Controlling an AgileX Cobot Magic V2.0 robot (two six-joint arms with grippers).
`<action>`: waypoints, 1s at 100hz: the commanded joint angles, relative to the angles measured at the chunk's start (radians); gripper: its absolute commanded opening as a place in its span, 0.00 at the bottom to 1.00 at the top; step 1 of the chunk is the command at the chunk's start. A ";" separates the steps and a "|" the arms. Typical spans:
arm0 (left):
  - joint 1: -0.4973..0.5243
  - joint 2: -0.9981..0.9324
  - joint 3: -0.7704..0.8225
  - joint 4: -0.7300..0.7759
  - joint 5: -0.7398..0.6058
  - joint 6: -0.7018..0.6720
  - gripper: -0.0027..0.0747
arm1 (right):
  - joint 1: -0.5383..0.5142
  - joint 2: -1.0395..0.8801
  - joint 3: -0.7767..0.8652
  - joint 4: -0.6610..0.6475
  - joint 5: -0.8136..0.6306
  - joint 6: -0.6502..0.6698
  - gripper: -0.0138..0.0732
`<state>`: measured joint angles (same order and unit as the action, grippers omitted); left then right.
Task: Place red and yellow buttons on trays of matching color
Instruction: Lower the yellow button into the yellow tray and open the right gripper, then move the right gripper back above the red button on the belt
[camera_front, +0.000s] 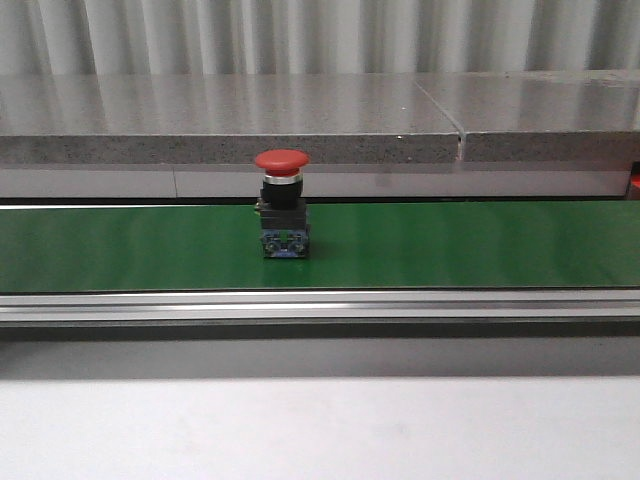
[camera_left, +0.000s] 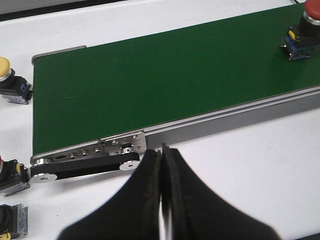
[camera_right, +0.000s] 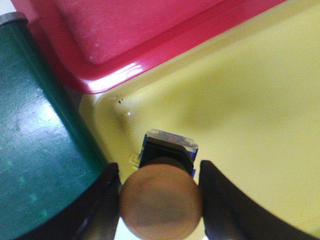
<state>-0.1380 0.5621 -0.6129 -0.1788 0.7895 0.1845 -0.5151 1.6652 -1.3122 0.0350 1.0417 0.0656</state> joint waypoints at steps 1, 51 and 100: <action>-0.005 0.004 -0.029 -0.015 -0.062 -0.010 0.01 | -0.008 -0.028 0.006 0.005 -0.084 0.006 0.43; -0.005 0.004 -0.029 -0.015 -0.064 -0.010 0.01 | -0.008 0.077 0.030 0.055 -0.159 0.008 0.45; -0.005 0.004 -0.029 -0.015 -0.064 -0.010 0.01 | -0.008 -0.010 0.030 0.032 -0.174 0.007 0.77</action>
<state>-0.1380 0.5621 -0.6129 -0.1788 0.7895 0.1845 -0.5151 1.7478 -1.2602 0.0846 0.8844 0.0745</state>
